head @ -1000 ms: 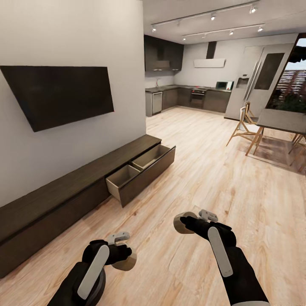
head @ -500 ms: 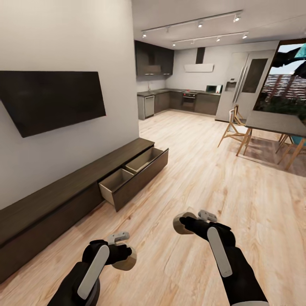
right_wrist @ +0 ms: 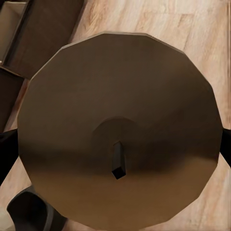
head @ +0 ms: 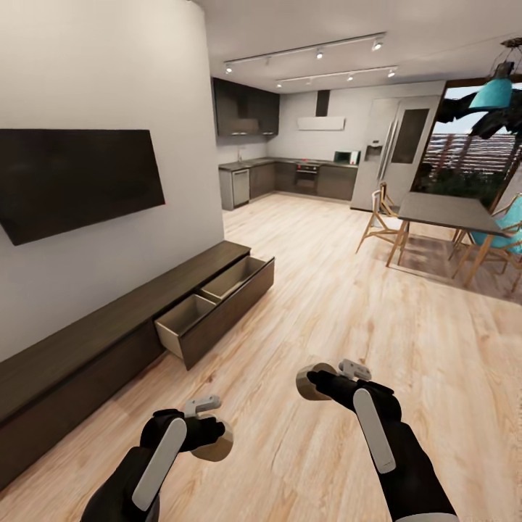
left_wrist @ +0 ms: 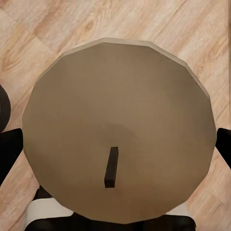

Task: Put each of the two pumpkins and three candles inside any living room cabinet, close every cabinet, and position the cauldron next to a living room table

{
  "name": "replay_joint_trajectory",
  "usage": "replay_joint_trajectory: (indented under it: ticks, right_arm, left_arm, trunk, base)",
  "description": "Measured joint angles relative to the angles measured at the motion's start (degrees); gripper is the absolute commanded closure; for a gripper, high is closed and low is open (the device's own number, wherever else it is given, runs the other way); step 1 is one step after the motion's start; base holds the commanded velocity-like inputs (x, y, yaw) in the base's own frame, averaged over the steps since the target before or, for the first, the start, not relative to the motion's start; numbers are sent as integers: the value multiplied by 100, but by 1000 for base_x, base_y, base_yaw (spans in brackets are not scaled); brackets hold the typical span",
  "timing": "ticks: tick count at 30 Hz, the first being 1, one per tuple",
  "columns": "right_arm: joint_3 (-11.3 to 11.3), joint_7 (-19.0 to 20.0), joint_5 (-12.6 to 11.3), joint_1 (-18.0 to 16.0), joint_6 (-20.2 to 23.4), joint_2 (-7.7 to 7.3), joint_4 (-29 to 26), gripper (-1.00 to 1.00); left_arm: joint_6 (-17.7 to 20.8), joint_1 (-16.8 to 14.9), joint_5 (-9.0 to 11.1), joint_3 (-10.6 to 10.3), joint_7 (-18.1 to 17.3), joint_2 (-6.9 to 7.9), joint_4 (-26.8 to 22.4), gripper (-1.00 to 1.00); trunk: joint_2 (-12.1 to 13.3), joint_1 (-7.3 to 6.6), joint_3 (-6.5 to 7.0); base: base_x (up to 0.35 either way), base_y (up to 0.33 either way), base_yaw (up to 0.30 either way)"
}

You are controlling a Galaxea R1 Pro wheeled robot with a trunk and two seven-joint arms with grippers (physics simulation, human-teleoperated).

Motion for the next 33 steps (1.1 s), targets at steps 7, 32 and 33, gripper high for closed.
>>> replay_joint_trajectory:
  ticks: [7, 32, 33]
  right_arm:
    - [0, -1, 2, 0, 0, -1, 0, 100]
    - [-1, -2, 1, 0, -27, -4, 0, 100]
    - [-2, -2, -1, 0, -29, -3, 0, 100]
  left_arm:
    - [0, 0, 1, 0, 0, 0, -1, 100]
    - [-1, 0, 6, 0, 0, -7, 0, 100]
    - [-1, 0, 4, 0, 0, -7, 0, 100]
  trunk:
    - [0, 0, 59]
    - [0, 0, 272]
    - [0, 0, 281]
  base:
    - [0, 0, -157]
    - [0, 0, -157]
    - [0, 0, -157]
